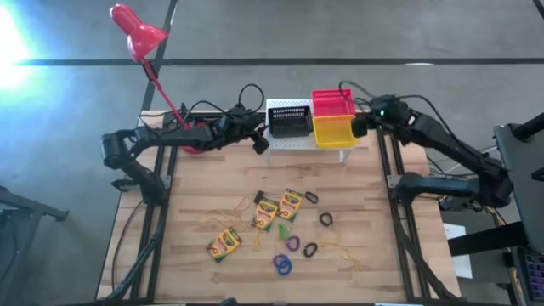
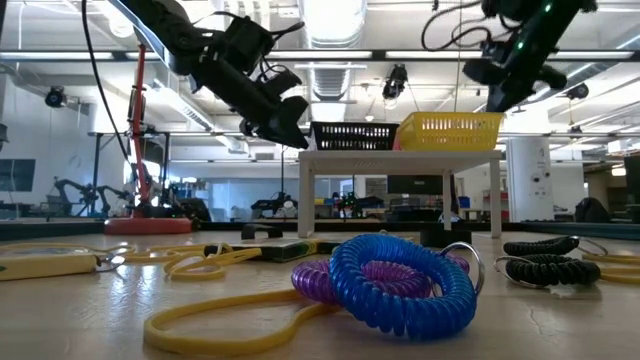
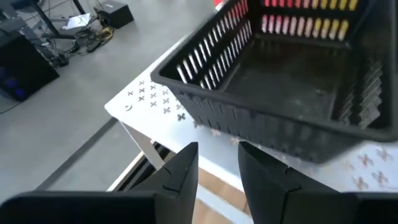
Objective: Pick & Place Office Desk Supplies
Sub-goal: Adjust the bins on the shelf
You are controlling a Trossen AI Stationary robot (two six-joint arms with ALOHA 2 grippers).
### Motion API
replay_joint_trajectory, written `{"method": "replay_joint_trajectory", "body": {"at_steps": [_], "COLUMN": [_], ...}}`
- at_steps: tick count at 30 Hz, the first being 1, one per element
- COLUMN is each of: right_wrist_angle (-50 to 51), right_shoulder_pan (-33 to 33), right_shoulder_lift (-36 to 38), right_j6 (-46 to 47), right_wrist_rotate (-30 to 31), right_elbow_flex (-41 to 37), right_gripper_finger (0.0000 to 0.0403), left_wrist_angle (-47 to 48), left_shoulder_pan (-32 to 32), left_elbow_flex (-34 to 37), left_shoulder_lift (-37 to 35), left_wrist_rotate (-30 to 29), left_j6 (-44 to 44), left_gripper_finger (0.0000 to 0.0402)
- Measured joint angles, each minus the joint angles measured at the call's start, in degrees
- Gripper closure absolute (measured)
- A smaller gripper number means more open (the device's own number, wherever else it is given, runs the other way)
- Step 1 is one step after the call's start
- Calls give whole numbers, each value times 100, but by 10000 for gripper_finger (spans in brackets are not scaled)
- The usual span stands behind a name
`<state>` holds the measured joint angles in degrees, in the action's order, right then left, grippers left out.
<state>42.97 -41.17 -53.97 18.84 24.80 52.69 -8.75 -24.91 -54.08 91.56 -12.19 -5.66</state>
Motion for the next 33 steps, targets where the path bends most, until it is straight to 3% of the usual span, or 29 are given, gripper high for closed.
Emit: {"method": "replay_joint_trajectory", "body": {"at_steps": [5,13,22,33], "right_wrist_angle": [-259,-797,-133,786], "right_shoulder_pan": [-550,-487,-228,98], "right_shoulder_lift": [-378,-990,-951,-212], "right_j6": [-125,-304,-87,77], "right_wrist_rotate": [-381,-1268,-1265,-680], "right_elbow_flex": [-79,12,336,120], "right_gripper_finger": [361,365,365,365], "left_wrist_angle": [129,175,138,263], "left_shoulder_pan": [-12,-33,-44,-79], "left_elbow_flex": [0,0,0,0], "left_shoulder_lift": [-149,-150,-150,-208], "left_wrist_rotate": [-50,-65,-65,-180], "left_j6": [-187,-351,-340,-601], "left_gripper_finger": [284,284,284,284]}}
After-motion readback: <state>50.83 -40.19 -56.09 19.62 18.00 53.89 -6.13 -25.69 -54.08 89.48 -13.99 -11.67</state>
